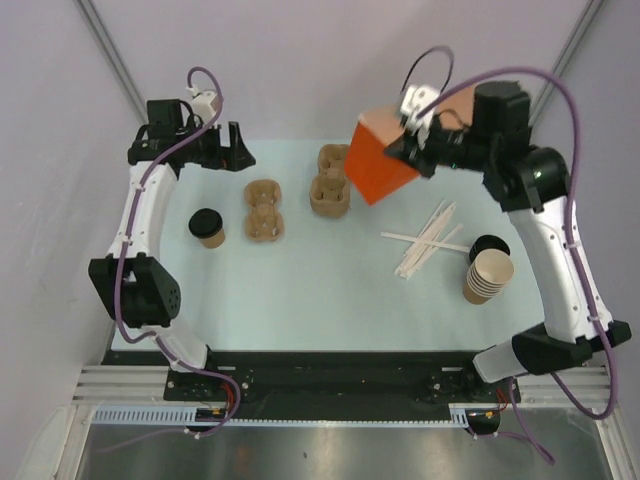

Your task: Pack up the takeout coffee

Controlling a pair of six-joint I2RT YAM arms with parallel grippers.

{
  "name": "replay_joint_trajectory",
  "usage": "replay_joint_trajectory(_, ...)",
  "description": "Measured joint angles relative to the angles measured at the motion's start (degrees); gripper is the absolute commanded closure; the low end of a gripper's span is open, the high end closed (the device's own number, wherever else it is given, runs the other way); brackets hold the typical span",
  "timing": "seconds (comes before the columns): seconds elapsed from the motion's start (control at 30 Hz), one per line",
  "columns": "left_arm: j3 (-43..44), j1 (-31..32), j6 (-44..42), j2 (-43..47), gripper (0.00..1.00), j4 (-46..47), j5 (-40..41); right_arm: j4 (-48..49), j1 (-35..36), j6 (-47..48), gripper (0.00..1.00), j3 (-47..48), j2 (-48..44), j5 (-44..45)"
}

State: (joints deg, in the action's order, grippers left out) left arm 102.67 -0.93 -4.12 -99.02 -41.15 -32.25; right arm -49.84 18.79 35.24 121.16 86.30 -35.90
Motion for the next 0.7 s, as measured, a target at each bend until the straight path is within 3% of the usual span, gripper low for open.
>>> replay_joint_trajectory(0.17, -4.11, -3.19, 0.0, 3.19, 0.0, -0.11, -1.27, -7.48, 12.35, 8.11, 1.0, -13.27, -6.82, 0.63)
replay_joint_trajectory(0.37, -10.29, -3.96, -0.74, 6.32, 0.01, -0.37, -1.4, -13.03, 23.61, 13.7, 1.0, -25.05, -7.8, 3.52)
replay_joint_trajectory(0.7, -18.71, -3.96, -1.49, 11.8, 0.01, -0.13, -1.38, -16.48, 34.23, 21.59, 1.0, -28.04, -8.57, 4.98)
